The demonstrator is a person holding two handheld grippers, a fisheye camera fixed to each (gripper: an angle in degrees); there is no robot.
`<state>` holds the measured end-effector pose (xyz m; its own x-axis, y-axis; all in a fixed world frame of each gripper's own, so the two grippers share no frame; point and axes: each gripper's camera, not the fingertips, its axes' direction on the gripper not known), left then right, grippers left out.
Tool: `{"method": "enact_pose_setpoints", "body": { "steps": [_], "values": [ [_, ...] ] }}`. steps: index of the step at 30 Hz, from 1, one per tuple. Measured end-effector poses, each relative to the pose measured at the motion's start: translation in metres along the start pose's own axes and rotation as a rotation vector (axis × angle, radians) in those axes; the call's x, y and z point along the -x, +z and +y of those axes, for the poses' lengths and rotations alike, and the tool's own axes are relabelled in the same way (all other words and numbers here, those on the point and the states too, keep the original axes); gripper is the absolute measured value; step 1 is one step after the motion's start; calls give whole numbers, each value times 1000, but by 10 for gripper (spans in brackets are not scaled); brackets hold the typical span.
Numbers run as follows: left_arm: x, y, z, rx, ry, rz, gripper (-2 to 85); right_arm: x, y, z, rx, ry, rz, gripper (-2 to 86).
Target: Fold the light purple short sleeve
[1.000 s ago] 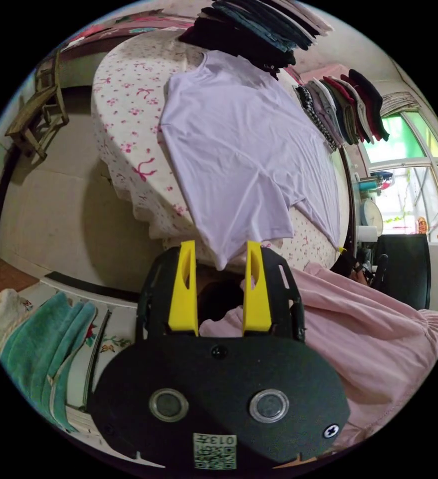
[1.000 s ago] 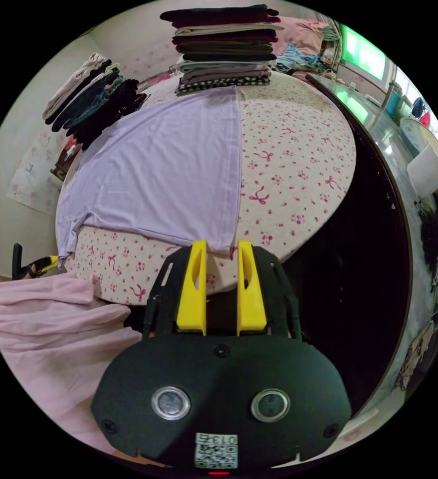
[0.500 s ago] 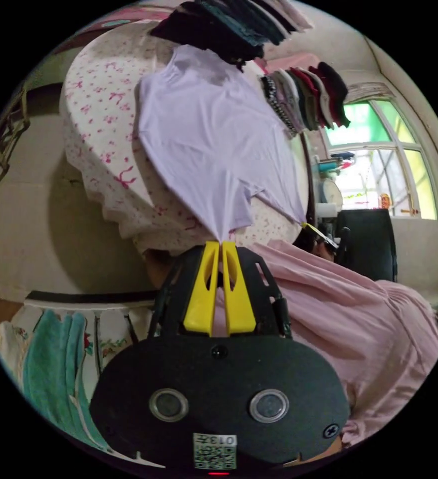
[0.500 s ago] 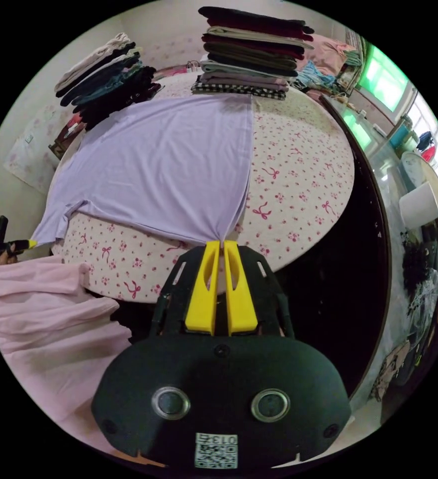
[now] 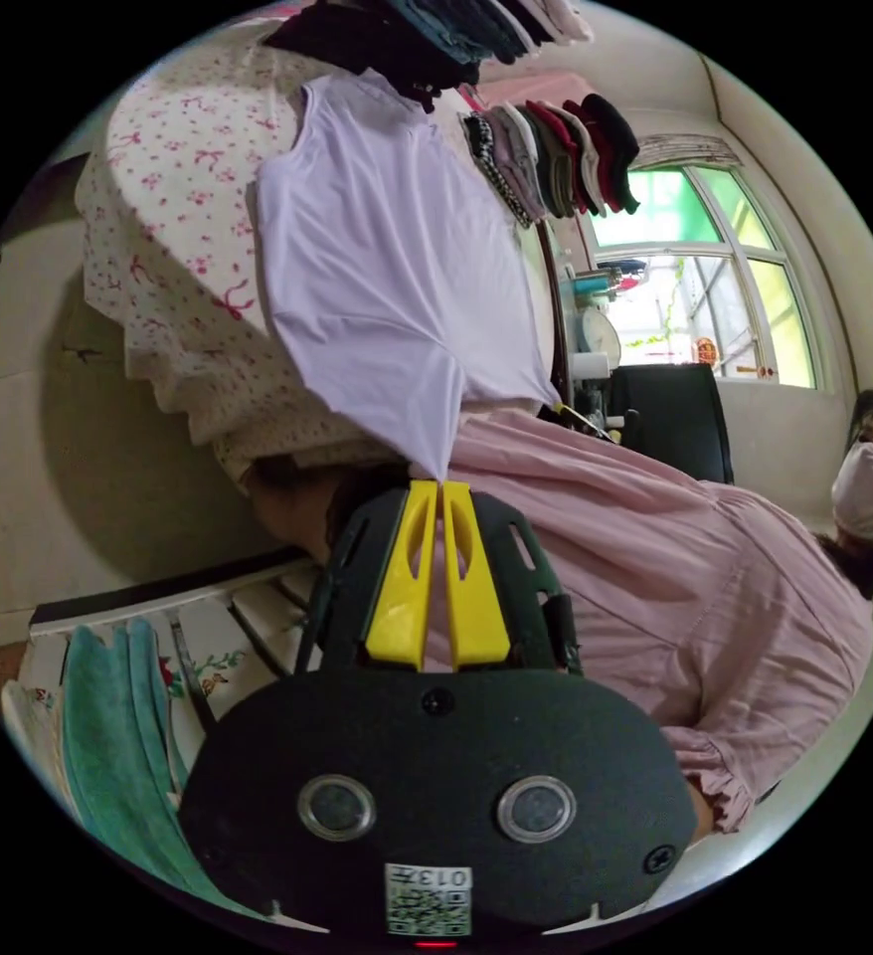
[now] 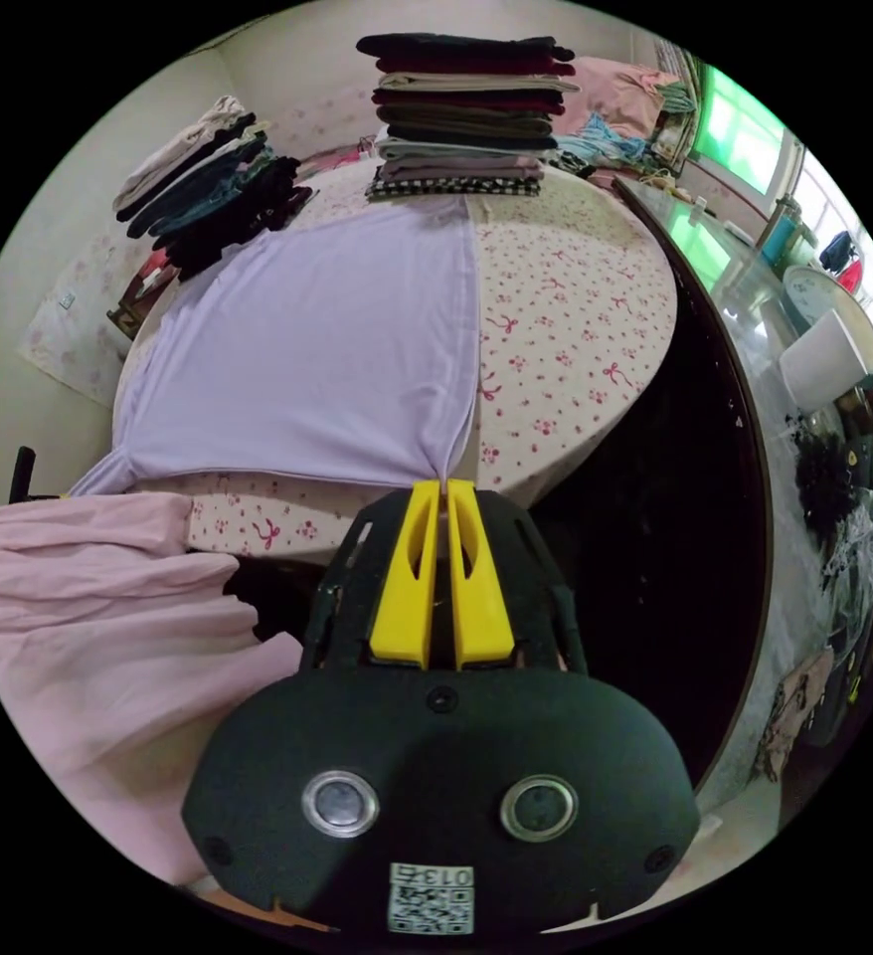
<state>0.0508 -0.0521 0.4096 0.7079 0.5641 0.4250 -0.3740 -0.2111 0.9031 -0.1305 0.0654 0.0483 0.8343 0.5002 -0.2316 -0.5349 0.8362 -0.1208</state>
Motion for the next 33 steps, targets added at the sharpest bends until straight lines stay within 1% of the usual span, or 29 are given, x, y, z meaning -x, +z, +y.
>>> {"method": "enact_pose_setpoints", "body": {
  "steps": [3, 6, 8, 9, 11, 14, 19, 24, 26, 28, 31, 33],
  "values": [
    [-7, -1, 7, 8, 33, 43, 0, -4, -3, 11, 41, -3, 9, 9],
    [-16, -19, 8, -64, 42, 14, 0, -11, -11, 19, 31, 21, -8, 8],
    [-31, -35, -2, -138, 99, 37, 0, -15, -18, 20, 5, 35, -21, 8],
    [-37, -38, -7, -148, 119, 39, 0, -15, -24, 17, -16, 32, -19, 8],
    [-59, -47, -30, -159, 197, 17, 1, -15, -34, 10, -54, 18, -4, 7],
    [-79, -54, -69, -152, 258, -10, 2, -13, -47, -11, -104, -19, 11, 7],
    [-86, -51, -148, -119, 267, -88, 4, -19, -44, -66, -131, -44, 17, 9],
    [-78, -27, -225, -113, 221, -188, 13, -25, -6, -119, -68, -34, 29, 18],
    [-62, -12, -248, -147, 119, -290, 29, -32, 14, -133, -36, 7, 27, 28],
    [-53, -9, -250, -202, 36, -349, 48, -44, 32, -143, 13, 102, 32, 44],
    [-44, -11, -227, -308, -40, -338, 68, -58, 27, -136, -62, 187, 31, 61],
    [-43, -1, -209, -287, -54, -341, 76, -65, 26, -126, -77, 207, 9, 65]
  ]
}}
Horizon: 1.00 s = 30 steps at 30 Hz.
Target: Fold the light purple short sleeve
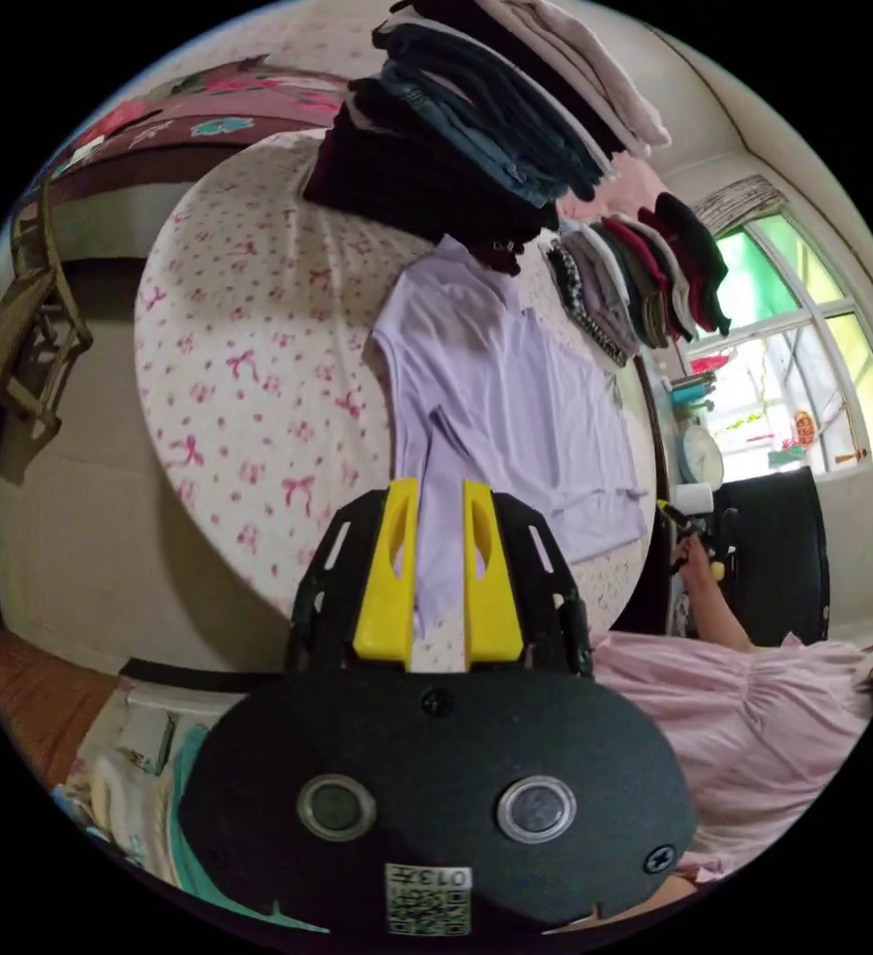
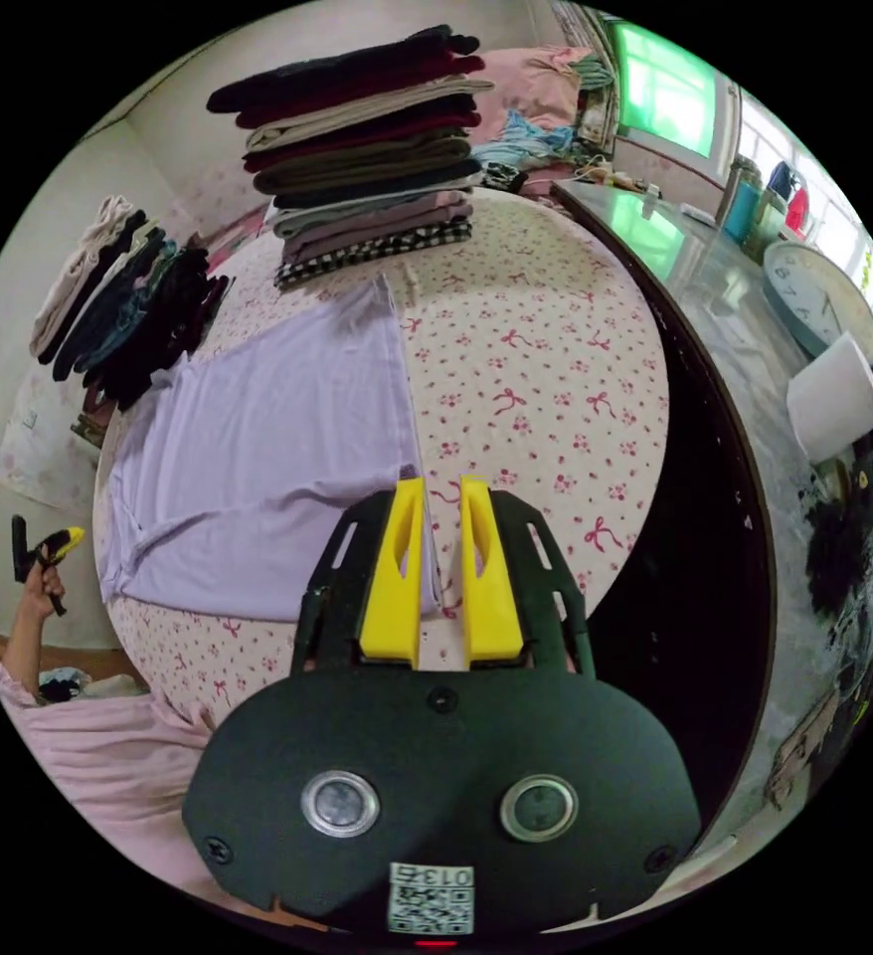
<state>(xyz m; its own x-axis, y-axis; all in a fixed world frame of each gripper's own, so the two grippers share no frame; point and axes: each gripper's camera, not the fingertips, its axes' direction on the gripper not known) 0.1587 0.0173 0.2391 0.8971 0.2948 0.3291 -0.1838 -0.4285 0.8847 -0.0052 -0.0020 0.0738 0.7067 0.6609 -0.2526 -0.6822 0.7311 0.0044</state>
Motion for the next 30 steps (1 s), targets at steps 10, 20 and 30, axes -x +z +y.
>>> {"method": "enact_pose_setpoints", "body": {
  "steps": [10, 20, 30],
  "values": [
    [-105, 90, 96, 168, 381, -476, 112, -9, 29, 58, 49, 97, -68, 87],
    [-130, 125, 36, 314, 566, -463, 12, 40, 75, 37, 71, 71, -79, 99],
    [-107, 123, -12, 439, 508, -271, 6, 105, 121, 3, 154, -78, -3, 15]
  ]
}}
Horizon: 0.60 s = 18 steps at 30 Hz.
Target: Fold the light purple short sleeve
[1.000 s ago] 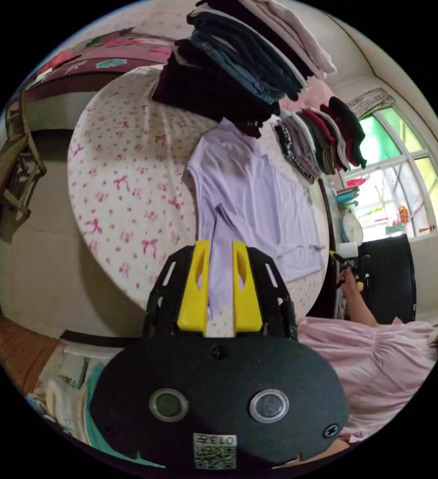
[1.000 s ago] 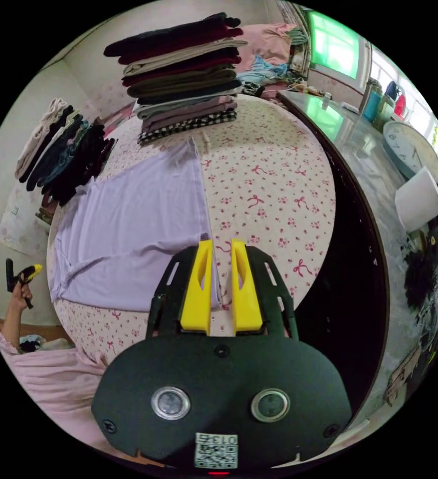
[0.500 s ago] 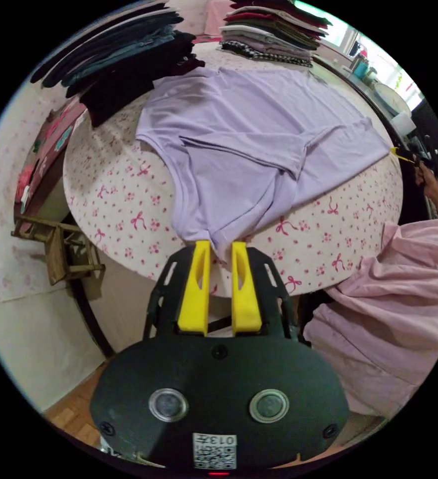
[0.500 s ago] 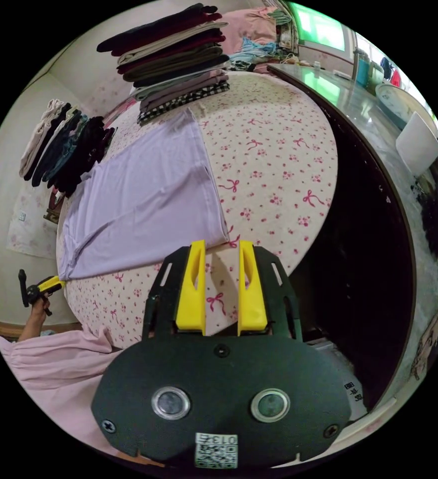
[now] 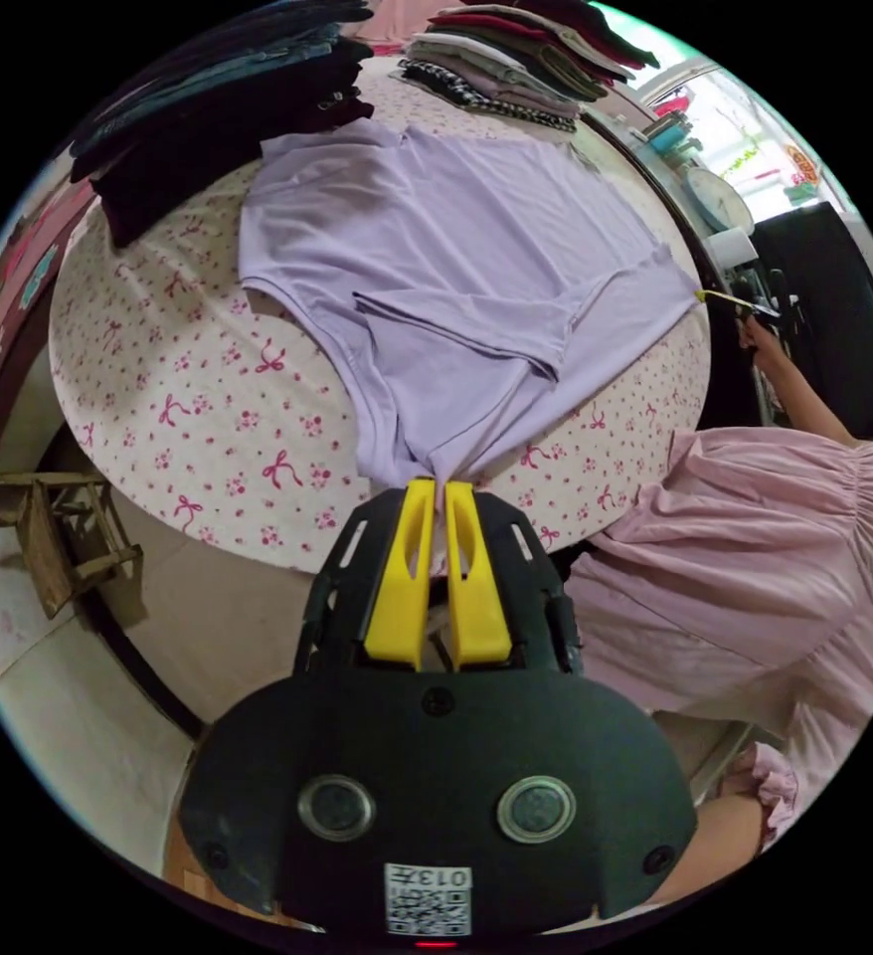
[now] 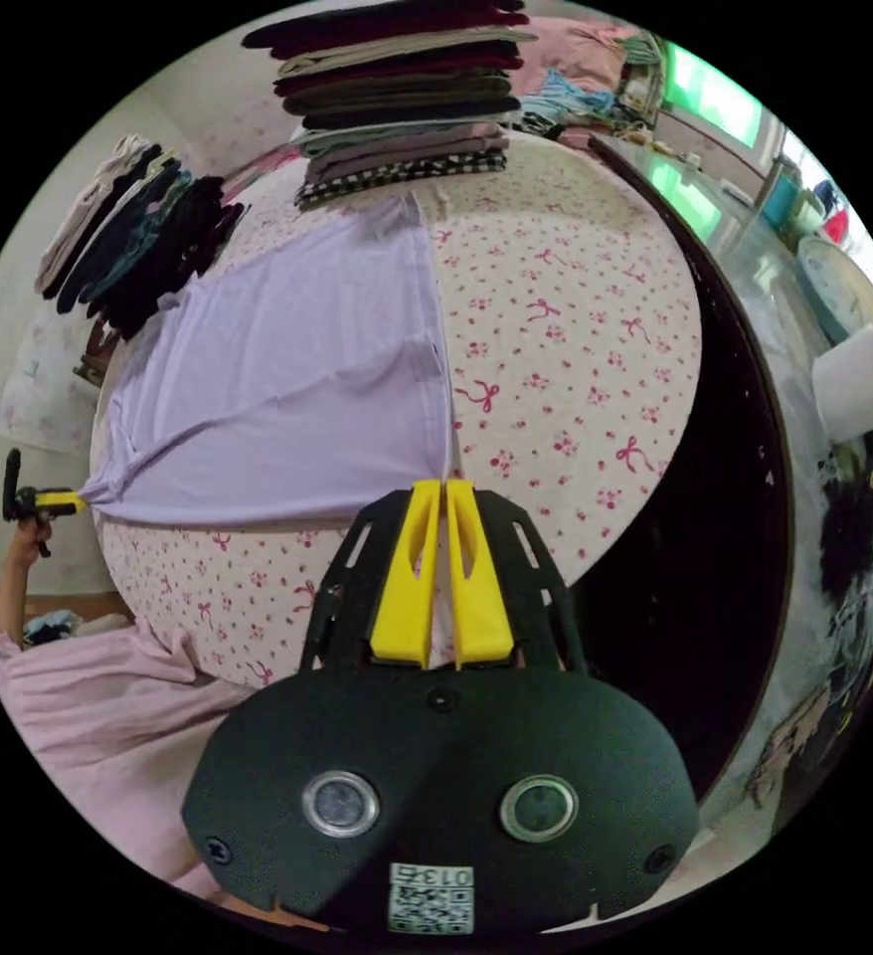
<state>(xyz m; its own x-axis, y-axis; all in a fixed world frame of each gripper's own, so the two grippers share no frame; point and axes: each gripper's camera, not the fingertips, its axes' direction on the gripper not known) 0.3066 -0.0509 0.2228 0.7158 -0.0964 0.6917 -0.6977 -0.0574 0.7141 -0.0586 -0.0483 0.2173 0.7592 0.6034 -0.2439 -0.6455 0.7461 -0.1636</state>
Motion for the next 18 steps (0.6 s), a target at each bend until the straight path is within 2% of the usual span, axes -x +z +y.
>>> {"method": "enact_pose_setpoints", "body": {
  "steps": [4, 7, 12, 15, 18],
  "values": [
    [7, 7, -2, -5, -23, 64, 5, 16, 2, 0, -7, -21, 22, 15],
    [18, 42, -5, 73, -91, 44, 6, 25, 34, -2, 64, 6, 13, 26],
    [38, 28, 28, 8, -182, 20, 9, 60, 30, -11, -18, 19, 97, 71],
    [50, 8, 56, -96, -263, 7, 18, 125, 25, -29, -111, -171, 101, 73],
    [42, 6, 57, -192, -241, 57, 39, 232, 47, -54, -128, -480, -85, 75]
  ]
}}
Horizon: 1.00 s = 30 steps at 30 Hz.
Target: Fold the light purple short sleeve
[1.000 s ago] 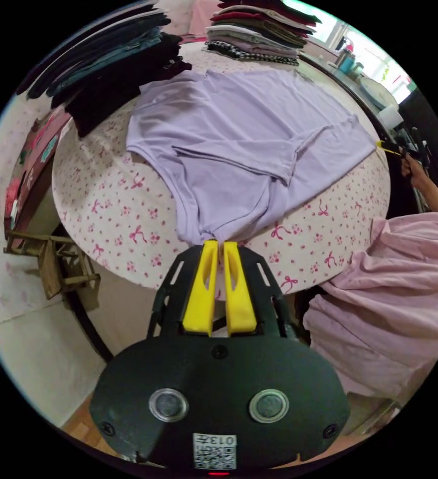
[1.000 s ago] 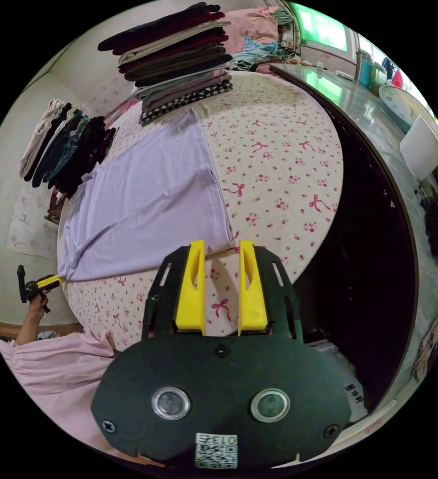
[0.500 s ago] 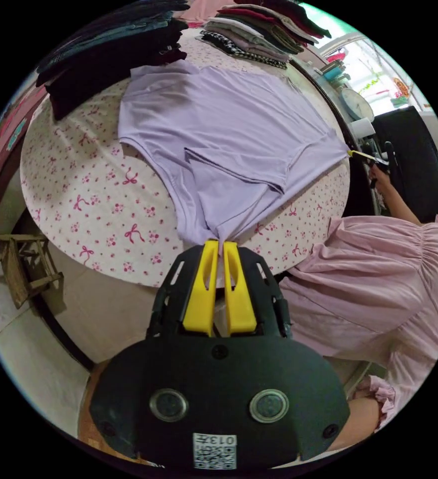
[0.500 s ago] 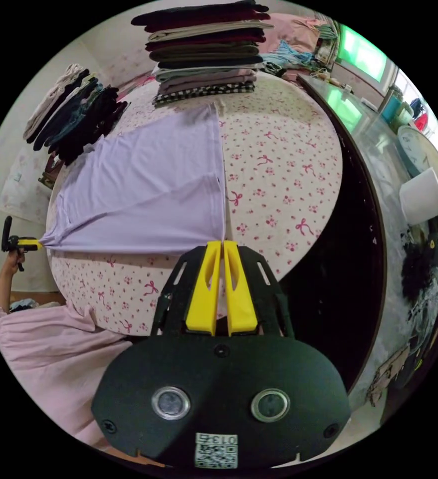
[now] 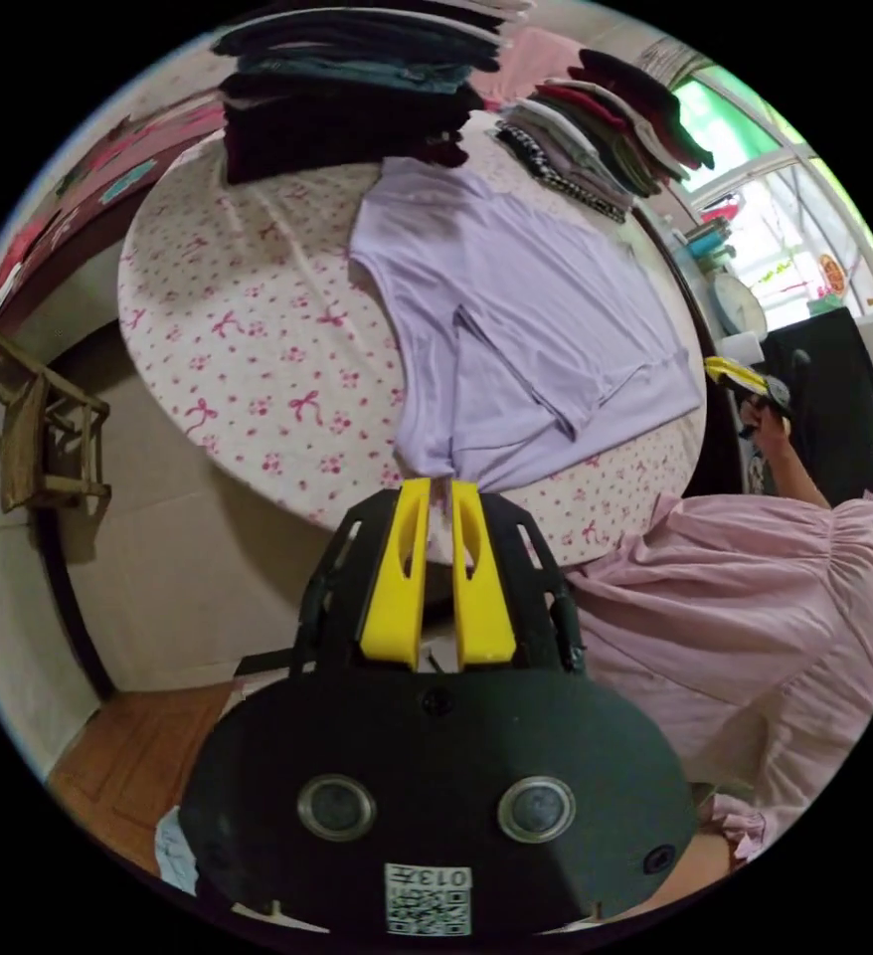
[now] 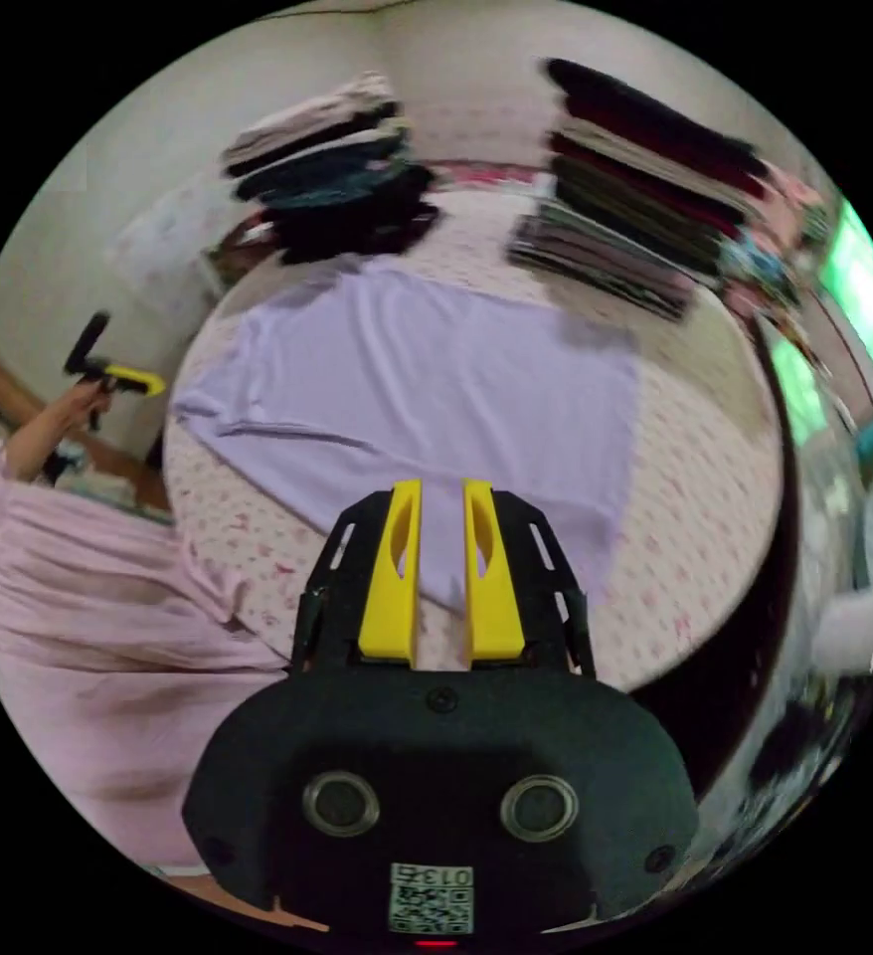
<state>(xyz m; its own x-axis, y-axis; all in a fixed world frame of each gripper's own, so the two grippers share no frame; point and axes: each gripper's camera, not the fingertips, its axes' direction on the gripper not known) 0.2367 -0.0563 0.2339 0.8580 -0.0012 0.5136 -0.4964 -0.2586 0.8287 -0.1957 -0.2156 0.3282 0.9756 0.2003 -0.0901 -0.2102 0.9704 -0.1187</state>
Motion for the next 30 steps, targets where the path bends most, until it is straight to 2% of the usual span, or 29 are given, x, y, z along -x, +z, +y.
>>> {"method": "enact_pose_setpoints", "body": {
  "steps": [1, 3, 7, 12, 14, 17, 19, 20, 24, 27, 30],
  "values": [
    [-9, 7, -3, -1, 29, -2, 49, 20, 10, -14, -1, -69, -41, 76],
    [-24, 20, -8, 12, 77, -31, 62, 107, 54, -61, 8, -343, -186, 79],
    [-39, 53, -13, 99, 175, -108, 79, 234, 124, -117, 54, -728, -181, 84],
    [-25, 68, -18, 137, 194, -93, 76, 301, 198, -155, 190, -900, -171, 62],
    [-16, 72, -19, 157, 199, -87, 66, 307, 218, -168, 238, -880, -176, 32],
    [-3, 71, -18, 162, 204, -85, 53, 292, 232, -199, 256, -713, -240, 22],
    [7, 70, -17, 158, 193, -76, 47, 263, 236, -223, 222, -540, -399, 20],
    [16, 69, -15, 150, 179, -72, 46, 253, 237, -228, 203, -479, -417, 21],
    [48, 52, -4, 98, 99, -45, 52, 172, 257, -245, 120, 6, -407, 29],
    [78, 30, 18, 7, 6, 17, 55, 159, 260, -251, 62, 87, -354, 44],
    [101, 20, 34, -53, -64, 53, 64, 197, 268, -273, 56, -86, -350, 69]
  ]
}}
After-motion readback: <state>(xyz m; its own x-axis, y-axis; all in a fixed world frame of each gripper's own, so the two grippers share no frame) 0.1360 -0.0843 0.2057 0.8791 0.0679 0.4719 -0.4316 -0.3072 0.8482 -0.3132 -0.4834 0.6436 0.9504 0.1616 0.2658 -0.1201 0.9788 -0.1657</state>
